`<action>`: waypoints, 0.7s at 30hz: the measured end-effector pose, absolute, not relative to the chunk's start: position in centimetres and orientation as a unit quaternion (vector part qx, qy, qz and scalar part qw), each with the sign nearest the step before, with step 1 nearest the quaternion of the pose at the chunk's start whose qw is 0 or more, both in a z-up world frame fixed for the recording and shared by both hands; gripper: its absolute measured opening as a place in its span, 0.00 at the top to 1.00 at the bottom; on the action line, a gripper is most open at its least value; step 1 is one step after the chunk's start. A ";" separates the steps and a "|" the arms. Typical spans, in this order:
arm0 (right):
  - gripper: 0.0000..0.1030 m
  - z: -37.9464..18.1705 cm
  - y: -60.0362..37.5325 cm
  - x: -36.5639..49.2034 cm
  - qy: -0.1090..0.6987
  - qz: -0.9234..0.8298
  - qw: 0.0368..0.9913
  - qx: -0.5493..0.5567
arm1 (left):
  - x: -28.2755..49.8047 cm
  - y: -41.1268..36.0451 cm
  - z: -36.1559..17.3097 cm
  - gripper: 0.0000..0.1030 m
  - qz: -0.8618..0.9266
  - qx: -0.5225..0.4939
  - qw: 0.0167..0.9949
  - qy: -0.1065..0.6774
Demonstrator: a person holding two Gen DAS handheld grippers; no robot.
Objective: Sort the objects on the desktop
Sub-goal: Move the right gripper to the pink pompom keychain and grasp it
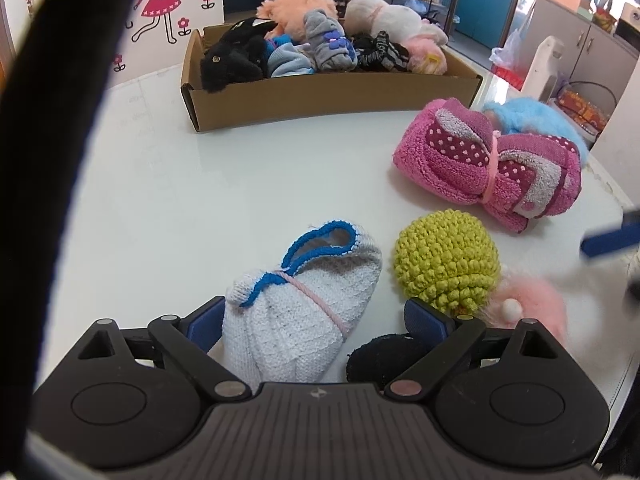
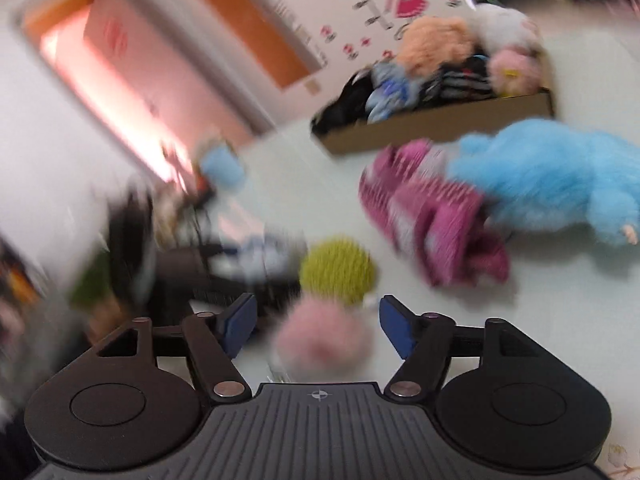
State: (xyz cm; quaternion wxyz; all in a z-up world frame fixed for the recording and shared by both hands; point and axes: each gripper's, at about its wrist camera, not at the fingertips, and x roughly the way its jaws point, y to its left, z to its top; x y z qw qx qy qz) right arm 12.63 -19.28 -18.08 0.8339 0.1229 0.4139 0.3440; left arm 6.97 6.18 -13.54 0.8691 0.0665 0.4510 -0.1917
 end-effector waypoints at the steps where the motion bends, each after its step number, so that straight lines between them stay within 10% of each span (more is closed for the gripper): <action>1: 0.28 -18.3 -18.4 12.3 0.413 0.346 0.836 0.106 | 7.0 6.2 -13.6 0.10 -0.190 0.067 0.870 0.451; 15: 0.08 -21.0 -13.3 11.2 0.412 0.297 0.859 0.068 | 6.9 6.4 -13.6 0.09 -0.189 0.066 0.872 0.447; 17: 0.12 -21.1 -12.6 11.0 0.402 0.289 0.868 0.041 | 6.9 6.4 -13.6 0.09 -0.189 0.066 0.872 0.446; 19: 0.50 -21.1 -12.2 10.8 0.392 0.280 0.876 0.023 | 6.7 6.3 -13.7 0.08 -0.189 0.068 0.873 0.445; 21: 0.53 -21.2 -12.7 11.3 0.398 0.286 0.871 0.049 | 6.7 6.2 -13.7 0.08 -0.189 0.069 0.872 0.445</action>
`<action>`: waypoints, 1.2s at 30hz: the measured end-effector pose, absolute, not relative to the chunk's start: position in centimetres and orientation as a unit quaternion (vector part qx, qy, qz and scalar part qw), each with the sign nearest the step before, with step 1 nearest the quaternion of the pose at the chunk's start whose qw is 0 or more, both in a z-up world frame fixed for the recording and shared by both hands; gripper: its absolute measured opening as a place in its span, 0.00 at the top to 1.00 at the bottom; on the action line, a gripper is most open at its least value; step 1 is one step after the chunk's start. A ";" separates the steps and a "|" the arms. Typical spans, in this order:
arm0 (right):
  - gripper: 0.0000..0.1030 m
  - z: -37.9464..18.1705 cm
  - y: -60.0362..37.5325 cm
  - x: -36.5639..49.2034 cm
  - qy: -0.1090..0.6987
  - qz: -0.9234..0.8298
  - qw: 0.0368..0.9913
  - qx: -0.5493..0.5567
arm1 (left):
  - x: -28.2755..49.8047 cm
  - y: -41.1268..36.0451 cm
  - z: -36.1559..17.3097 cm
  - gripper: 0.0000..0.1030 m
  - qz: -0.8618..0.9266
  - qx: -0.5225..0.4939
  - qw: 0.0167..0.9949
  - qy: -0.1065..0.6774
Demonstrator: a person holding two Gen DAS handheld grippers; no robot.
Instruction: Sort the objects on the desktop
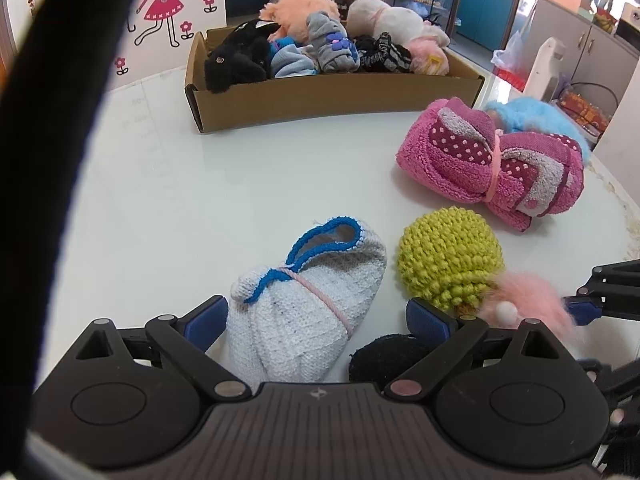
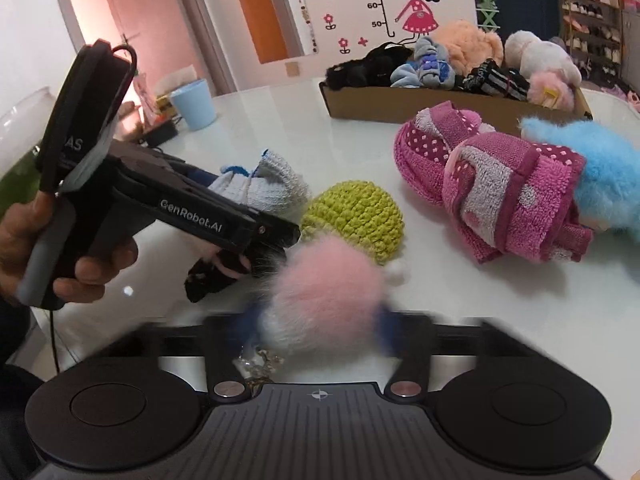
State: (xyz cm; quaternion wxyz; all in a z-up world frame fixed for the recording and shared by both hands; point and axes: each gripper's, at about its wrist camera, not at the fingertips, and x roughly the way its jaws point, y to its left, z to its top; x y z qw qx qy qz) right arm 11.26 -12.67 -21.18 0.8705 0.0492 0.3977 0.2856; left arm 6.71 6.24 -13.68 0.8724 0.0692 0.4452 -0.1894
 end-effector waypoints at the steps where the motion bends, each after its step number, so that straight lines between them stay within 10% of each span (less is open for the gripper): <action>1: 0.54 -21.2 -12.9 11.5 0.399 0.286 0.869 0.058 | 6.7 6.2 -13.7 0.08 -0.190 0.070 0.872 0.445; 21: 0.52 -17.7 -20.5 13.4 0.297 0.342 0.837 0.306 | 6.5 6.2 -13.6 0.07 -0.191 0.063 0.872 0.447; 36: 0.50 -17.7 -22.5 11.9 0.311 0.307 0.874 0.214 | 7.5 6.4 -13.3 0.08 -0.155 0.102 0.880 0.437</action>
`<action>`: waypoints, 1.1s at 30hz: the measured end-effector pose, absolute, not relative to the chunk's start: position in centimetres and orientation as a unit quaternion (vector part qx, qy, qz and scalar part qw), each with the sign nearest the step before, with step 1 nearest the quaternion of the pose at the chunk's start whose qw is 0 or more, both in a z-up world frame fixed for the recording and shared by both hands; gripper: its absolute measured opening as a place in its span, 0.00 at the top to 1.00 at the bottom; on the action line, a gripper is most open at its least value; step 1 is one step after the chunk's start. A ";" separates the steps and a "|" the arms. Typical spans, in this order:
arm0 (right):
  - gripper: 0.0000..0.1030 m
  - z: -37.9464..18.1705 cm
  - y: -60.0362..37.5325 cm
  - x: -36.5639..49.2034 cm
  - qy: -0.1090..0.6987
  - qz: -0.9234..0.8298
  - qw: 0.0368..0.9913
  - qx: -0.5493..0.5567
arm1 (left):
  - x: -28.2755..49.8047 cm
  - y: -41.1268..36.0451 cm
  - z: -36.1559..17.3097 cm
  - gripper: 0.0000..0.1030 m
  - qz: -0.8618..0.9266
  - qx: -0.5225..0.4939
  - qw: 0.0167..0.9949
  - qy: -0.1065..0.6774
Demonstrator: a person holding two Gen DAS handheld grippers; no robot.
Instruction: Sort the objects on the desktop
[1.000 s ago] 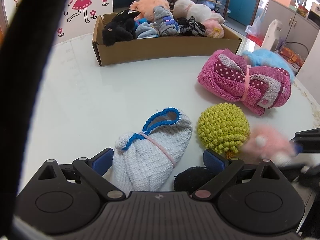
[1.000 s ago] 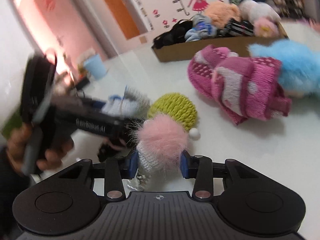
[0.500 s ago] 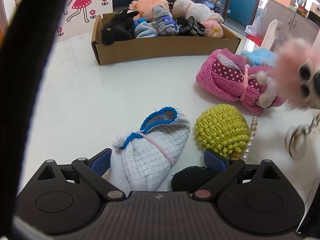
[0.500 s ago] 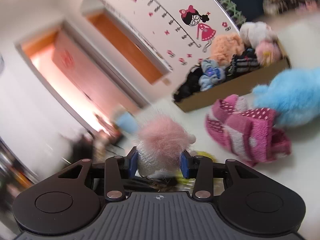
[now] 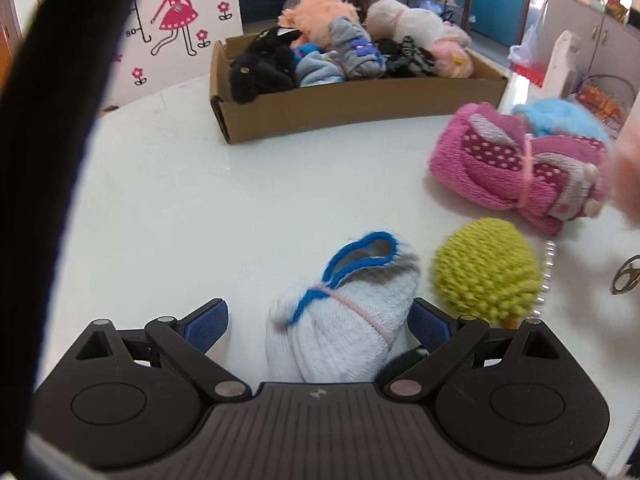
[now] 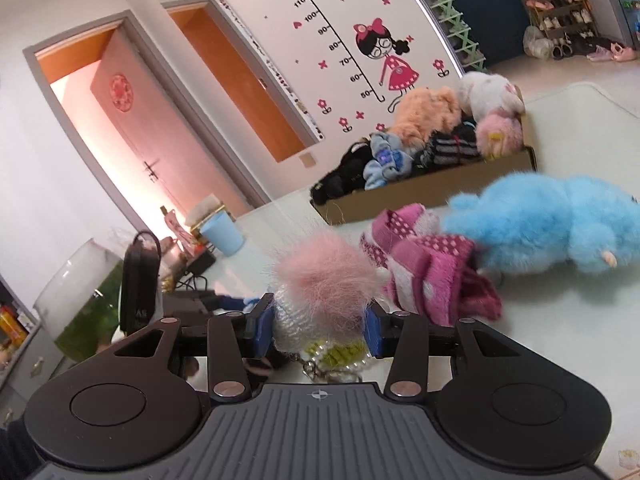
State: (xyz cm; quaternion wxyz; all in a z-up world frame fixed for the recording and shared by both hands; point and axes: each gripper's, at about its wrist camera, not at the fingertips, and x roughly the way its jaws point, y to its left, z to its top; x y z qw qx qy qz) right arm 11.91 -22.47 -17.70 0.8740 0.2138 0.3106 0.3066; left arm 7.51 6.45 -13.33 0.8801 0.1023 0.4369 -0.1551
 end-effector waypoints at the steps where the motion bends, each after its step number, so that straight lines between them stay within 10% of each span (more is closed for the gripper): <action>1: 0.50 -17.8 -22.6 11.8 0.311 0.306 0.874 0.215 | 7.7 6.3 -13.5 0.07 -0.155 0.107 0.878 0.439; 6: 0.49 -17.9 -23.1 11.7 0.307 0.306 0.875 0.217 | 7.5 6.2 -13.0 0.51 -0.165 0.081 0.886 0.425; 33: 0.49 -8.3 -24.0 14.3 0.246 0.311 0.906 0.147 | 8.3 6.1 -1.5 0.55 -0.163 0.046 0.908 0.384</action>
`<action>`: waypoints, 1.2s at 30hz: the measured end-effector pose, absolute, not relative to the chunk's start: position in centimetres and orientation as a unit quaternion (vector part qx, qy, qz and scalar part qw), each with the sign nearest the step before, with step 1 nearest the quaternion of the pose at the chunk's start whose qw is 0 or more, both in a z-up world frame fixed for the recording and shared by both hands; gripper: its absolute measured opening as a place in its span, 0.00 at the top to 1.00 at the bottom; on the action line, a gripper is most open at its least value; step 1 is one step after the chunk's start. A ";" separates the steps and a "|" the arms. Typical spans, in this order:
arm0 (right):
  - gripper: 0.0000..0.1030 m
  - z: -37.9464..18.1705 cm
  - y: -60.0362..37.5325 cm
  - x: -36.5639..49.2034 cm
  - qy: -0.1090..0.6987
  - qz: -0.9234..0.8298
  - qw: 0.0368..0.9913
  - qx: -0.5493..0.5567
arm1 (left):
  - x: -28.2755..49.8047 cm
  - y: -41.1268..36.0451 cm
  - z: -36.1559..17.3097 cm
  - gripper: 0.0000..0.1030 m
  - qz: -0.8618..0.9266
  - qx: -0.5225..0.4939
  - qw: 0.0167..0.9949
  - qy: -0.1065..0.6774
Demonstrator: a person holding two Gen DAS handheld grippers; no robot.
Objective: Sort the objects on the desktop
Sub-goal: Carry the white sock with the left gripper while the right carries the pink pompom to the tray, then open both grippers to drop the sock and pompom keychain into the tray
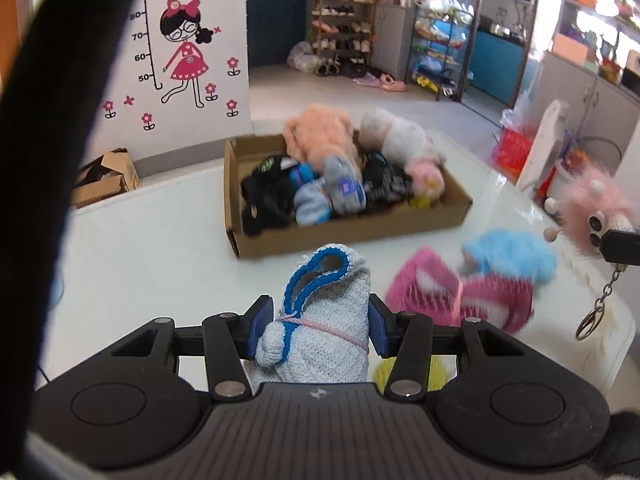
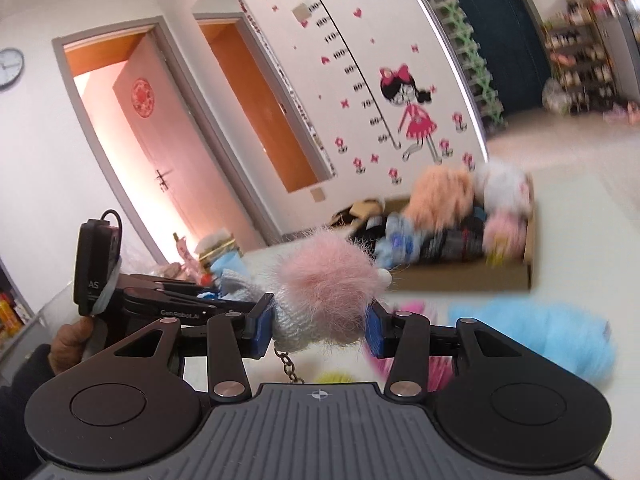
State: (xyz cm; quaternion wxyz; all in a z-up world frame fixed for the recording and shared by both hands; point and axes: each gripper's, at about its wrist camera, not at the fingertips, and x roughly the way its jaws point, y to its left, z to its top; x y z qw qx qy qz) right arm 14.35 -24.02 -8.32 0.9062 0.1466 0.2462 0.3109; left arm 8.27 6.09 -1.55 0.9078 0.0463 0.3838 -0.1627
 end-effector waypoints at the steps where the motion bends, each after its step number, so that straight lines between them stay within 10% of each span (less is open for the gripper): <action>1: 0.49 -7.5 -24.1 15.0 0.242 0.309 0.909 0.139 | 9.1 6.0 -1.1 0.55 -0.162 0.044 0.908 0.383; 36: 0.49 -10.4 -21.8 39.3 0.317 0.240 0.916 0.050 | 33.3 0.1 -6.0 0.54 -0.120 0.074 0.885 0.444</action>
